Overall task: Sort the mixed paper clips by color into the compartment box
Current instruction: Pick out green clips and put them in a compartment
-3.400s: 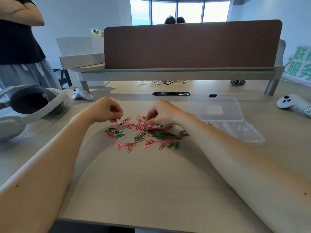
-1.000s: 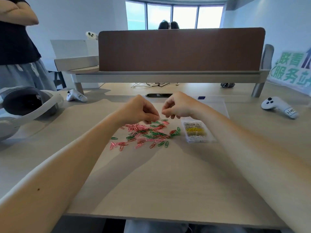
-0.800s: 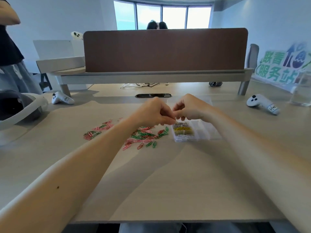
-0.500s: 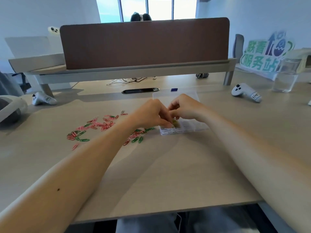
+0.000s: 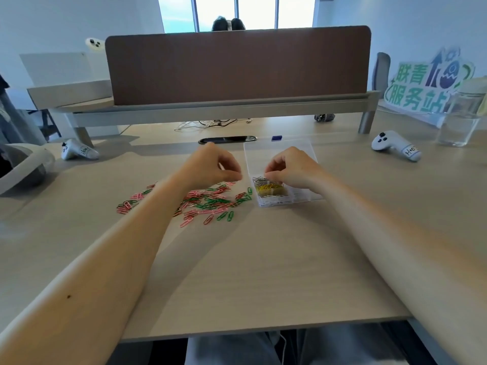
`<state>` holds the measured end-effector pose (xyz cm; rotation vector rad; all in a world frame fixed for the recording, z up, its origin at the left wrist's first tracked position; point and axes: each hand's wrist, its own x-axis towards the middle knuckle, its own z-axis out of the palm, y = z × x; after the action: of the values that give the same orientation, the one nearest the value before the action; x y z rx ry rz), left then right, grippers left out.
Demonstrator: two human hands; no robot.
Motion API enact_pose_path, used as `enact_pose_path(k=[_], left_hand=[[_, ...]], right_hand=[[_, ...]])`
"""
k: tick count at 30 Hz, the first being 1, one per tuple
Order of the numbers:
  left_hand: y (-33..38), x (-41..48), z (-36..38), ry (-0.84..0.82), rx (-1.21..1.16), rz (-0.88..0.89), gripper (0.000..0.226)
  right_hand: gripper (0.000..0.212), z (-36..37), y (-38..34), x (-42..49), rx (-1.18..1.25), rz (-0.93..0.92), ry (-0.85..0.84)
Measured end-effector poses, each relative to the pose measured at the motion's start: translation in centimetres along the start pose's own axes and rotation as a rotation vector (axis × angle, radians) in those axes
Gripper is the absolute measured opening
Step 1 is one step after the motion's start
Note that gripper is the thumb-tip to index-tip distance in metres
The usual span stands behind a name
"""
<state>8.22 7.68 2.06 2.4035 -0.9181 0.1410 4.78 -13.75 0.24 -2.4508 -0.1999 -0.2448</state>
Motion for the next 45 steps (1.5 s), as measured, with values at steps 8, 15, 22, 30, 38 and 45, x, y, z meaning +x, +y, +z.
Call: enact_pose_path(k=[8,15,22,30,38,45], left_hand=[[-2.6,-2.3,0.5,-0.160,0.124,-0.094,0.014],[-2.4,-2.3,0.4,-0.165,0.216,-0.085,0.009],[-2.3,-1.9,1.0,-0.139,0.250,-0.072,0.005],[-2.3,-1.7,1.1,0.077,0.057,-0.075,0.005],[-2.3,-1.8,1.3,0.105,-0.098,-0.093,0.016],[-1.6,-1.9,1.2,0.116,-0.240,-0.106,0.014]], right_hand=[[0.016,2.2,-4.0,0.3,-0.148,-0.159,-0.179],[0.009,3.2,-4.1,-0.1,-0.324,-0.140,-0.232],[0.014,3.7,-4.4,-0.7,-0.336,-0.126,-0.212],[0.013,3.2,-4.0,-1.3,-0.191,-0.104,-0.138],[0.008,3.1,-3.9,-1.3,0.032,-0.084,-0.071],[0.008,1.8,-2.9,-1.4,0.227,-0.031,0.041]])
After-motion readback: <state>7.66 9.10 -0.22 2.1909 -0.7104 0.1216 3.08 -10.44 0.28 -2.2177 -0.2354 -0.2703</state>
